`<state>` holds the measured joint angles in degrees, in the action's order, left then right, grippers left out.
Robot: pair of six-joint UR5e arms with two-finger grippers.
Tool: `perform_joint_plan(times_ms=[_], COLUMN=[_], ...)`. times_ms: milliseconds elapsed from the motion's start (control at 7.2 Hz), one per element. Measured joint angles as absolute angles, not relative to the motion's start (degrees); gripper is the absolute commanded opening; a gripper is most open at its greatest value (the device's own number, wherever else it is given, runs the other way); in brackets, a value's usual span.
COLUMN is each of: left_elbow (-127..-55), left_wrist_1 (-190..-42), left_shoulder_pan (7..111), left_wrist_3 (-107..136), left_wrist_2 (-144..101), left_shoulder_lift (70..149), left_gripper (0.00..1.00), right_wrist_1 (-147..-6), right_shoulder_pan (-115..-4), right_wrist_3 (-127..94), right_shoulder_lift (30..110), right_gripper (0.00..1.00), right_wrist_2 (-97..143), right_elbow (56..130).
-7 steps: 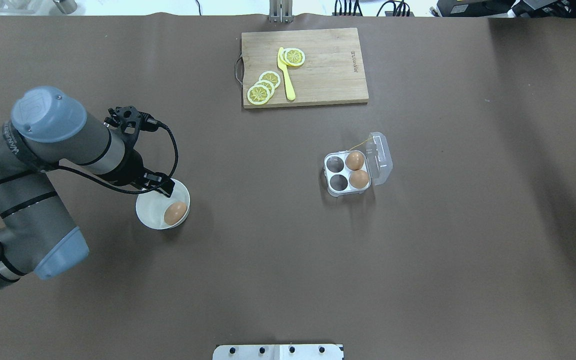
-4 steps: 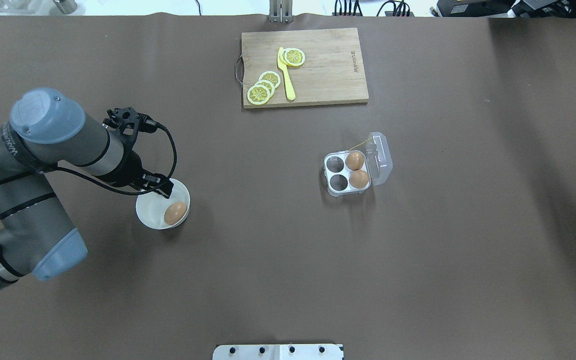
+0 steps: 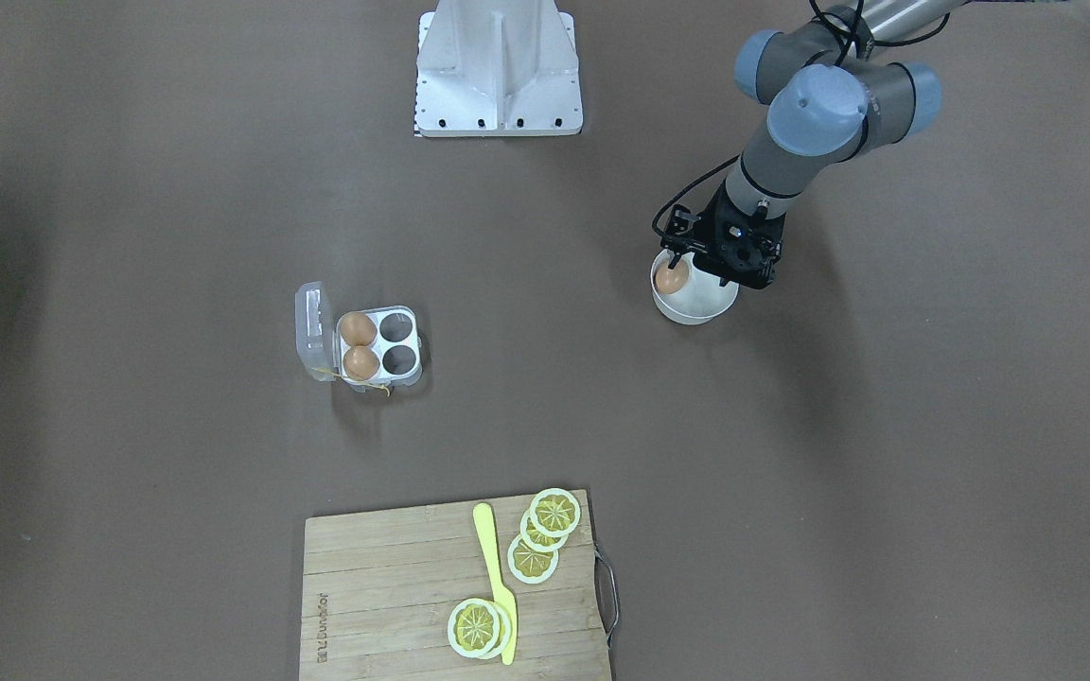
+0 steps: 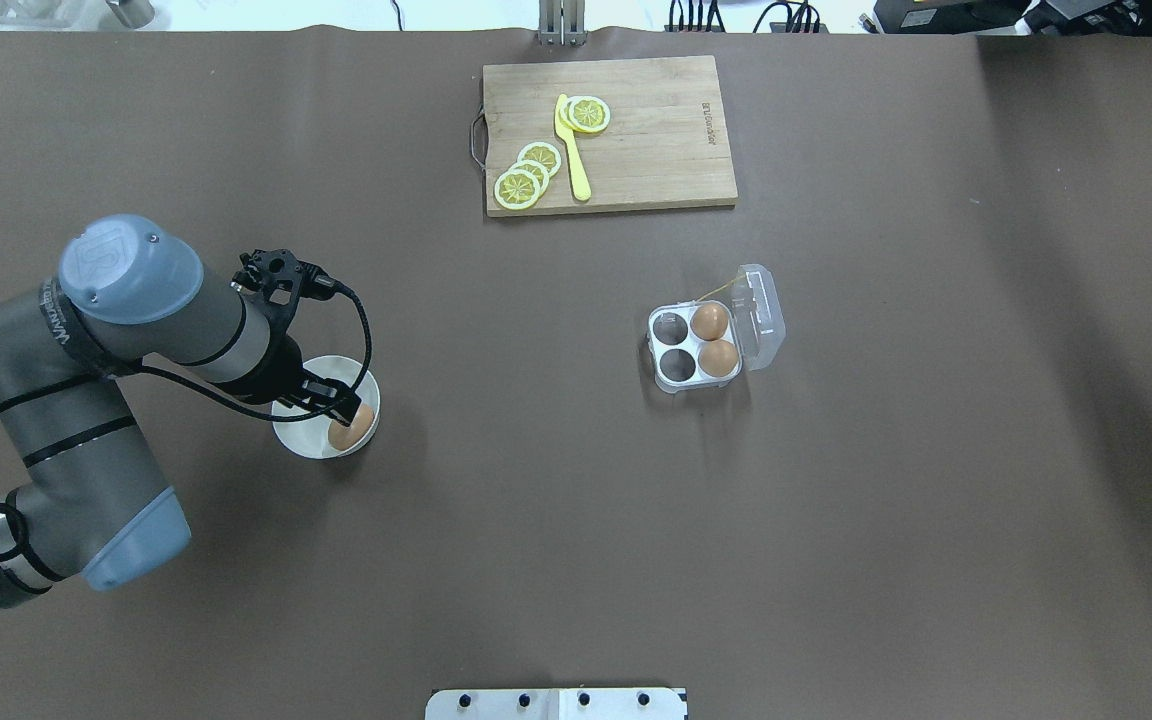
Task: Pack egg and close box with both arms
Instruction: 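Lower the left gripper into the bowl and close it on the egg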
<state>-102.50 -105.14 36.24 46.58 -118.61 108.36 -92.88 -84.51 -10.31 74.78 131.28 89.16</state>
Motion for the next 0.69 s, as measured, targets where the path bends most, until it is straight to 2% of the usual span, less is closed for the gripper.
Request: perform_joint_plan(times_ms=[694], left_elbow=[-101.7], left_wrist_1=[-105.3], left_shoulder_pan=[35.0], left_wrist_3=[46.5], left_wrist_2=[-118.5], left_shoulder_lift=[108.8], left_gripper=[0.78], right_wrist_1=[-92.7], right_shoulder_pan=[-84.5], right_wrist_3=[-10.4], right_shoulder_lift=[75.1], right_gripper=[1.0], right_wrist_2=[131.2], right_elbow=[89.1])
